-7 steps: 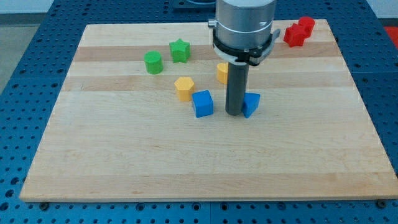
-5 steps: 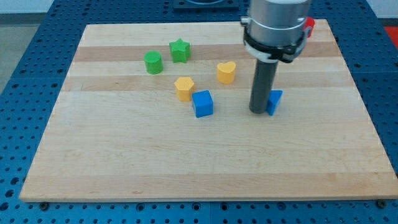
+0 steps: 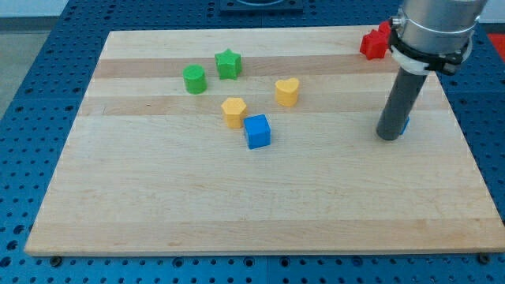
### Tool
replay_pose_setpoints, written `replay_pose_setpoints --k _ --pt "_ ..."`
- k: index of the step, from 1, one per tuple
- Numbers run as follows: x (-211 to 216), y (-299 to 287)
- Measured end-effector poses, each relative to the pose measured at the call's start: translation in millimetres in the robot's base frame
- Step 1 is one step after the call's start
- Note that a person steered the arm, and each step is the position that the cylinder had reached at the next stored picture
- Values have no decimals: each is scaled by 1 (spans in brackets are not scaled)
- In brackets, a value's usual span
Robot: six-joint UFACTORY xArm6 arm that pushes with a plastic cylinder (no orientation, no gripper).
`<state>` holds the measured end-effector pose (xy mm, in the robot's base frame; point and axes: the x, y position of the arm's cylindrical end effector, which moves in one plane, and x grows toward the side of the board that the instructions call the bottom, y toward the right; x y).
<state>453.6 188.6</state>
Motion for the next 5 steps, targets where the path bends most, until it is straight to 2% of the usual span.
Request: replay_pose_setpoints --k 5 --pt "-29 15"
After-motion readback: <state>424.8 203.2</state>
